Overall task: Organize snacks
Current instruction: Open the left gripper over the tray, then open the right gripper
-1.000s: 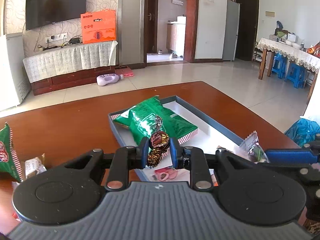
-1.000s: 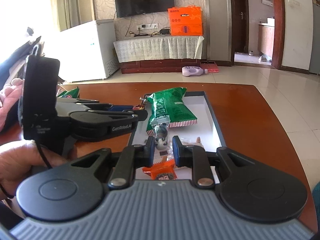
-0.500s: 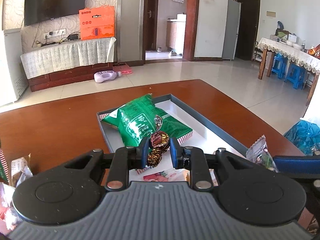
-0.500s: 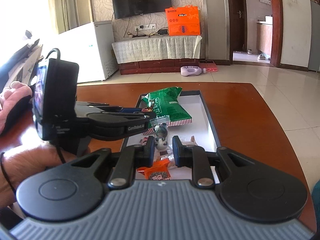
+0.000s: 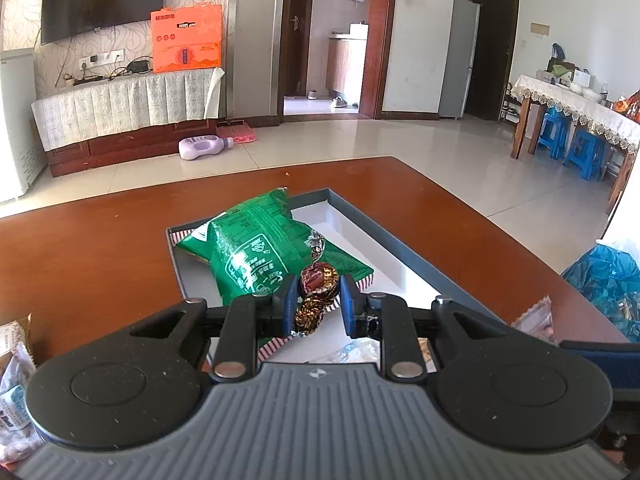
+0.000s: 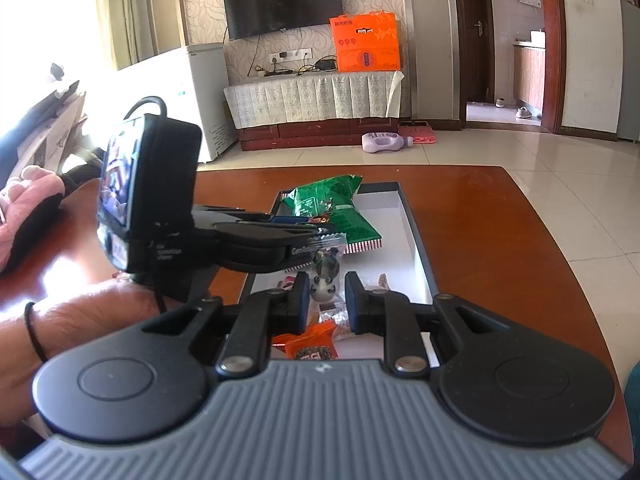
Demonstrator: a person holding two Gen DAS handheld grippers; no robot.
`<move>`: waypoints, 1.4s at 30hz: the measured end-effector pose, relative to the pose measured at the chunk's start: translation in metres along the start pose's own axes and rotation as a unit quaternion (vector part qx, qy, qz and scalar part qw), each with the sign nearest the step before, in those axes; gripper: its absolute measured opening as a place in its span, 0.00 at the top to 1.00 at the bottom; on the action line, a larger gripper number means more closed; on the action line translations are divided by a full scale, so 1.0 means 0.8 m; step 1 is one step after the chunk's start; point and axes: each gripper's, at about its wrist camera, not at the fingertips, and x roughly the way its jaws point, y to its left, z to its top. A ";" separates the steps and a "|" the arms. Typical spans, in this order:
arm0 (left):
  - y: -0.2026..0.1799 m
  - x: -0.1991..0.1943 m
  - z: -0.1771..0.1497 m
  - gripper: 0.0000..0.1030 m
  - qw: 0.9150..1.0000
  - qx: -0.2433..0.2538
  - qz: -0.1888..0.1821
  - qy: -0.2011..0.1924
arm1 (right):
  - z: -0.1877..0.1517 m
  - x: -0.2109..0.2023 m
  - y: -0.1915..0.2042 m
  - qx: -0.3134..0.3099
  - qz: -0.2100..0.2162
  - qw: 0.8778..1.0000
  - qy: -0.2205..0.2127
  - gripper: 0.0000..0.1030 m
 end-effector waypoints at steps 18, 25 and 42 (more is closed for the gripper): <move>-0.006 0.021 0.008 0.56 1.000 0.001 0.004 0.007 | 0.001 0.006 -0.001 0.000 -0.004 1.000 0.005 0.80; -0.005 0.017 0.007 0.43 1.000 0.003 0.010 0.001 | 0.002 0.012 -0.002 -0.003 -0.005 1.000 0.007 0.83; 0.017 -0.028 0.005 0.34 0.999 0.016 0.026 -0.015 | 0.008 0.043 -0.007 0.007 -0.014 1.000 0.004 0.85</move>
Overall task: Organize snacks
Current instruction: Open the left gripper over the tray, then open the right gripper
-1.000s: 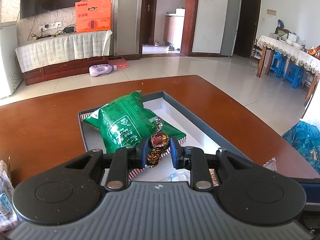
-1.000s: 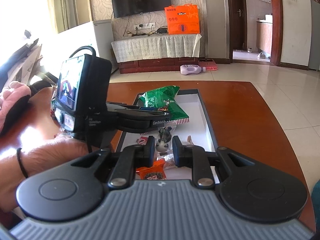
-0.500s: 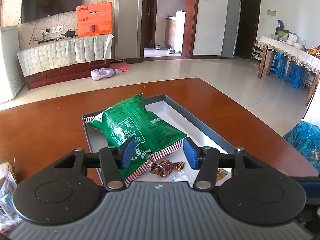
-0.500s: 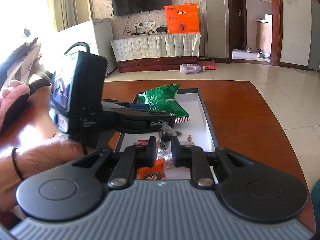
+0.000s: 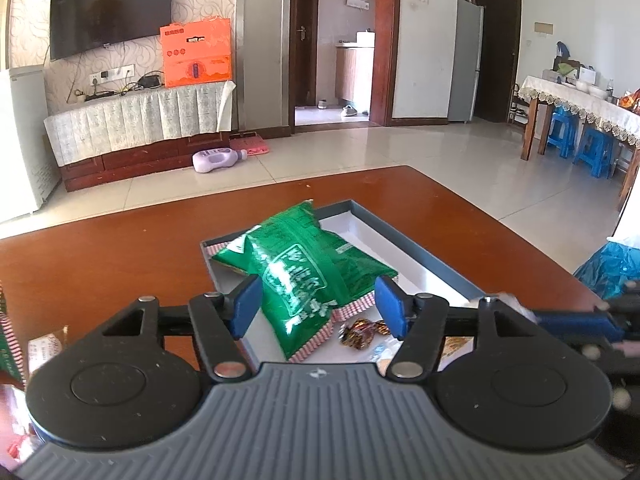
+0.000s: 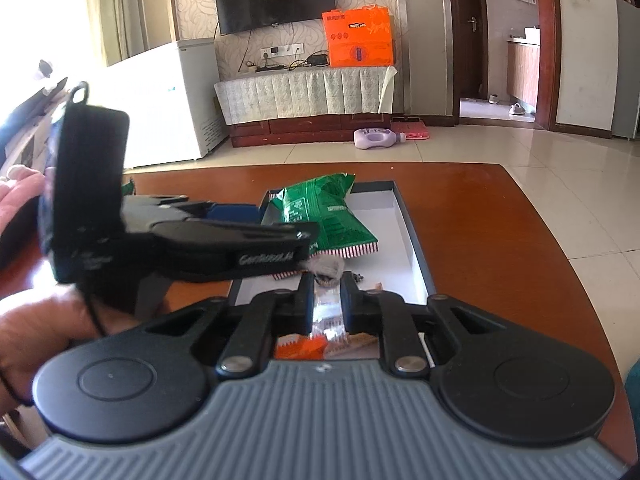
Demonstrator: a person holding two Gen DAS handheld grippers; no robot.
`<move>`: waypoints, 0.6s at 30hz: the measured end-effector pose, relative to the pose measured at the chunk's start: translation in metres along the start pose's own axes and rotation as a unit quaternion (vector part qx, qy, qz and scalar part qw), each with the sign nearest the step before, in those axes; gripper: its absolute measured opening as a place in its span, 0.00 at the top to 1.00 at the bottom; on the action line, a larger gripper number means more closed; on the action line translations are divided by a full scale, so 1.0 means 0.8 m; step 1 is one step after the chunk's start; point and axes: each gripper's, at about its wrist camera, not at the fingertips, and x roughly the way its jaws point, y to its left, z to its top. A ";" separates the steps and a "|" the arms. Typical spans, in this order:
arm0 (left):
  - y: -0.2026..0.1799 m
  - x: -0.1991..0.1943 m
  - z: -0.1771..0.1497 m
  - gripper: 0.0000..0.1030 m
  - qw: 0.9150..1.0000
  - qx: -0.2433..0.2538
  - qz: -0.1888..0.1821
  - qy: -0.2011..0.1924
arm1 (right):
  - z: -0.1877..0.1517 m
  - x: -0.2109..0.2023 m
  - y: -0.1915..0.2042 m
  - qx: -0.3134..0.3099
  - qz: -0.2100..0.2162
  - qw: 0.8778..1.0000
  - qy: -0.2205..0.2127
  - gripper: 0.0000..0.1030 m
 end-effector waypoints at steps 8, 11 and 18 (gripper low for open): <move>0.016 -0.030 -0.005 0.29 1.000 0.010 0.012 -0.003 | 0.004 0.021 0.007 0.006 0.002 1.000 0.010 0.85; 0.017 -0.039 -0.005 0.28 1.000 0.013 0.015 -0.005 | 0.003 0.023 0.004 0.012 -0.005 1.000 0.008 0.83; 0.024 -0.058 -0.007 0.26 1.000 0.002 0.016 -0.007 | -0.001 0.016 0.006 0.029 -0.010 1.000 0.004 0.81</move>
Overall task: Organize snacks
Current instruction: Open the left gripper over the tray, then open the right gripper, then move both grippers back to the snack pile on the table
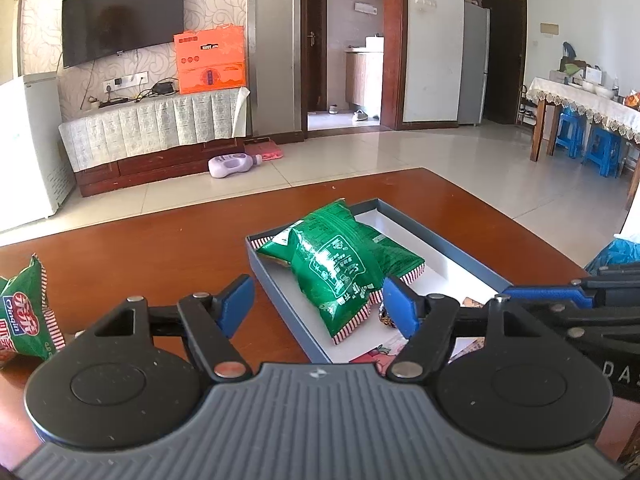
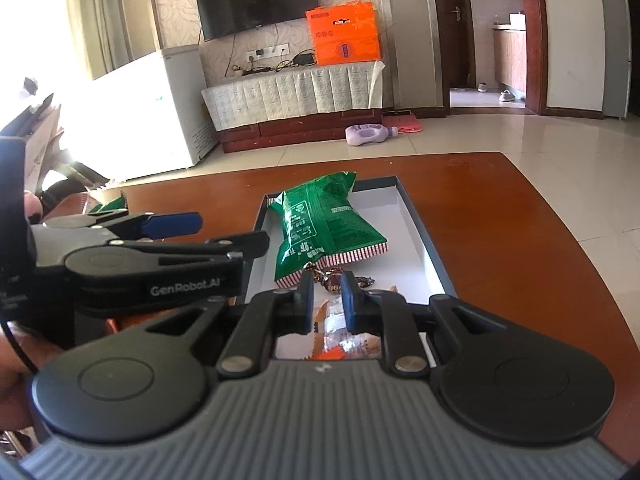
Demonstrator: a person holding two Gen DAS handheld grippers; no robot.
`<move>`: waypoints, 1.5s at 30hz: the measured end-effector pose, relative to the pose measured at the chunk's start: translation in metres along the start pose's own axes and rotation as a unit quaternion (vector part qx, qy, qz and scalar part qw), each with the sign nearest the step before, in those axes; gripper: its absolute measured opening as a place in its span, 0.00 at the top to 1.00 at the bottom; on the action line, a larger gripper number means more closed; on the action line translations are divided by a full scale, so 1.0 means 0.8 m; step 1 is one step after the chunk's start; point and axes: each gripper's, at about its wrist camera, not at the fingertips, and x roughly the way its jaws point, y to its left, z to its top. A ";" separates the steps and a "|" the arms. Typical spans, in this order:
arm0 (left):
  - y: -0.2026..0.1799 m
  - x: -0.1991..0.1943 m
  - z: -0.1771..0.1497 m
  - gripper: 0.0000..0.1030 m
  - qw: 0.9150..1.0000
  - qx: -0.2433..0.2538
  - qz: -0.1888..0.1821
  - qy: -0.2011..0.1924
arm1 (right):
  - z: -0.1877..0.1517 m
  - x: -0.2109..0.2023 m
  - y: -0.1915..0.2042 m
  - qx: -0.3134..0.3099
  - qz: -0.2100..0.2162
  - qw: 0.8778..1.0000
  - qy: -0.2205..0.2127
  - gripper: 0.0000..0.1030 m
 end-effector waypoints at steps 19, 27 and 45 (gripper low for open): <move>0.034 -0.070 -0.013 0.21 0.999 -0.017 0.043 0.002 | 0.001 -0.009 0.042 -0.007 0.030 0.999 -0.022 0.54; 0.107 -0.129 -0.023 0.21 0.994 -0.057 0.089 -0.007 | 0.006 0.003 0.077 -0.015 0.064 0.998 -0.023 0.54; 0.234 -0.144 -0.062 0.21 0.979 -0.130 0.153 0.029 | -0.045 0.054 0.210 -0.205 0.201 0.955 0.077 0.54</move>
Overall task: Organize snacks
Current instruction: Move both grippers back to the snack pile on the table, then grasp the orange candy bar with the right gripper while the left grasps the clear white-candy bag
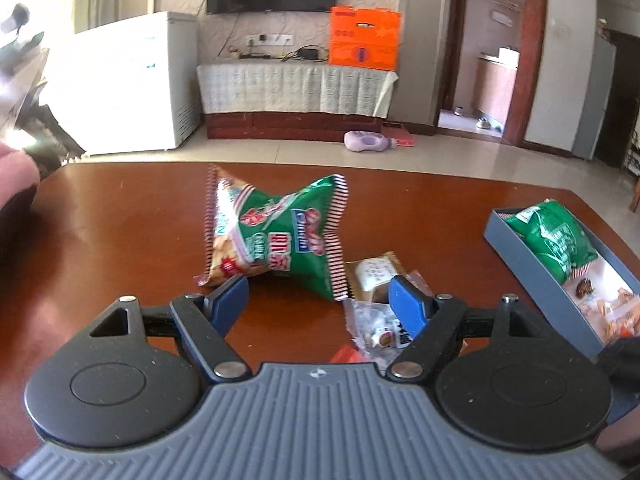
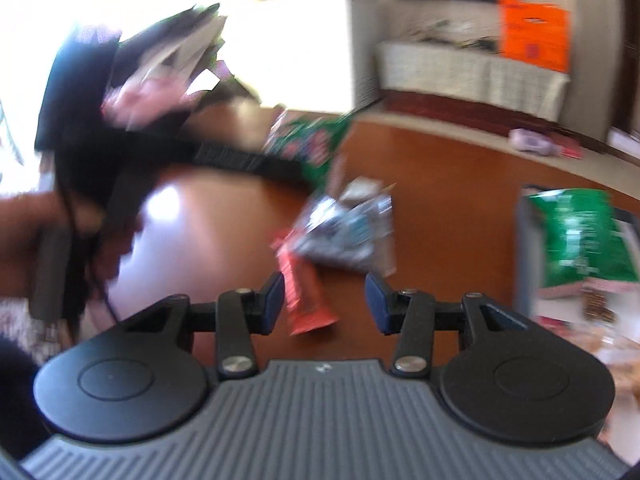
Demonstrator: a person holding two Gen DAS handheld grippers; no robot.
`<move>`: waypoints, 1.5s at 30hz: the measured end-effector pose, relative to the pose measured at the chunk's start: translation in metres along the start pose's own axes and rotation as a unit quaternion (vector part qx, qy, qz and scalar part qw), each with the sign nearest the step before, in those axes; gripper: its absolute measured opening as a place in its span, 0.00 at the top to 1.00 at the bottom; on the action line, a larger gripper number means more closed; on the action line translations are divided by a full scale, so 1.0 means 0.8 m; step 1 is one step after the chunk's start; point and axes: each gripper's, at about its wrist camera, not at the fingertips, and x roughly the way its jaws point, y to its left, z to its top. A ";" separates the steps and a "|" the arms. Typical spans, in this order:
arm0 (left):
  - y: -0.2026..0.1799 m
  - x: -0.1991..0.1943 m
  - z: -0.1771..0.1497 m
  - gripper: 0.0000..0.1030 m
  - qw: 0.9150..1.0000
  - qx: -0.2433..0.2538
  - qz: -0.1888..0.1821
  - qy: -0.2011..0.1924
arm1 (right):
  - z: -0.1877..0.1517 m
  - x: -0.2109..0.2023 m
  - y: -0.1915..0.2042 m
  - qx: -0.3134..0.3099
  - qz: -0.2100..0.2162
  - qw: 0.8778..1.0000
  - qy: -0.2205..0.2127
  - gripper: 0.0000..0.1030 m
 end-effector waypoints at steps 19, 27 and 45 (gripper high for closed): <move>-0.019 0.028 -0.015 0.21 0.995 0.066 -0.072 0.019 | 0.003 0.042 0.007 -0.018 0.005 0.998 0.062 0.76; -0.064 0.070 -0.039 0.21 0.989 0.113 -0.063 0.070 | -0.022 0.003 -0.023 -0.017 -0.019 0.996 0.086 0.76; -0.088 0.095 -0.042 0.32 0.990 0.084 -0.077 0.085 | -0.025 -0.003 -0.048 0.001 -0.055 0.995 0.086 0.76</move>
